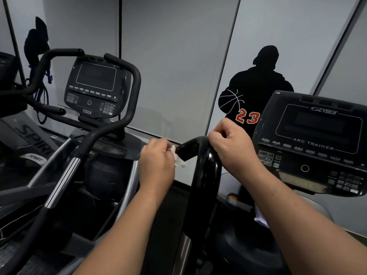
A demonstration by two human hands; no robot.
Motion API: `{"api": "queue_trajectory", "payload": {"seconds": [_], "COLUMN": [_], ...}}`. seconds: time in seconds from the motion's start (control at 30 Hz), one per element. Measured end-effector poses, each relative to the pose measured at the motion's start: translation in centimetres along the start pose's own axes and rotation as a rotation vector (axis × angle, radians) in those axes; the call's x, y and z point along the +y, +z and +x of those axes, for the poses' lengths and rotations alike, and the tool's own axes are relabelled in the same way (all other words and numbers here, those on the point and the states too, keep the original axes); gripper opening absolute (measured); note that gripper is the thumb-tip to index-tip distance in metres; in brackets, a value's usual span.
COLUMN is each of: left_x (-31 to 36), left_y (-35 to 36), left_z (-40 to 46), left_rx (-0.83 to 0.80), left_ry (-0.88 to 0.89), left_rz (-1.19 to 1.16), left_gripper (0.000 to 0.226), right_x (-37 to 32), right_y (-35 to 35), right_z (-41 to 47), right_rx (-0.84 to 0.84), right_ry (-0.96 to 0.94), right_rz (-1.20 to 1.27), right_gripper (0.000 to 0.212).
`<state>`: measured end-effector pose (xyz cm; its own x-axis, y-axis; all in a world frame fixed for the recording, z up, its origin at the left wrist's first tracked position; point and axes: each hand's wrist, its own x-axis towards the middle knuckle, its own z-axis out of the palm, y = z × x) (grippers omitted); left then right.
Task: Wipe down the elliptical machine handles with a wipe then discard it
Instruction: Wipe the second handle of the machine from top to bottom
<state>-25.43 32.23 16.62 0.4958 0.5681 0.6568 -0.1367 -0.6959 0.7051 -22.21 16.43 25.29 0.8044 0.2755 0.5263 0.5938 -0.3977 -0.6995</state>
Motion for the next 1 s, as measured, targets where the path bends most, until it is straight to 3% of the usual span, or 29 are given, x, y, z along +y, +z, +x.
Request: {"api": "queue_trajectory", "payload": {"seconds": [0.13,0.3,0.43,0.53,0.63,0.73,0.9,1.0], "left_x": [4.1,6.8,7.4,7.5,8.4,9.2,10.0,9.5], "left_y": [0.8,0.4,-1.1,-1.5,-2.1,-3.2,-5.6,-6.9], "left_z": [1.0,2.2,1.7,2.1,2.0,1.2,-0.3,-2.5], "left_rx": [-0.118,-0.200,-0.290,-0.303,-0.291,-0.259,-0.342,-0.367], "left_ry": [0.034,-0.098,-0.184,-0.231,-0.198,-0.160,-0.222,-0.144], "left_rz": [-0.072,-0.319,-0.603,-0.581,-0.635,-0.731,-1.003,-0.968], "left_gripper": [0.017,0.034,0.035,0.031,0.025,0.026,0.033,0.033], "right_x": [-0.1,-0.6,-1.0,-1.7,-2.5,-2.9,-3.3,-2.3], "right_y": [0.0,-0.4,-1.4,-1.9,-1.9,-2.1,-2.5,-2.2], "right_z": [0.0,0.1,0.0,-0.8,-1.3,-2.5,-4.6,-8.2], "right_rx": [0.022,-0.014,-0.033,-0.043,-0.102,-0.117,0.025,0.083], "right_ry": [-0.009,-0.002,0.040,0.012,-0.070,-0.178,-0.309,-0.383], "right_rz": [-0.038,-0.100,0.027,0.052,-0.009,-0.104,-0.196,-0.147], "right_gripper": [0.012,0.011,0.011,0.022,0.033,0.031,0.025,0.025]}}
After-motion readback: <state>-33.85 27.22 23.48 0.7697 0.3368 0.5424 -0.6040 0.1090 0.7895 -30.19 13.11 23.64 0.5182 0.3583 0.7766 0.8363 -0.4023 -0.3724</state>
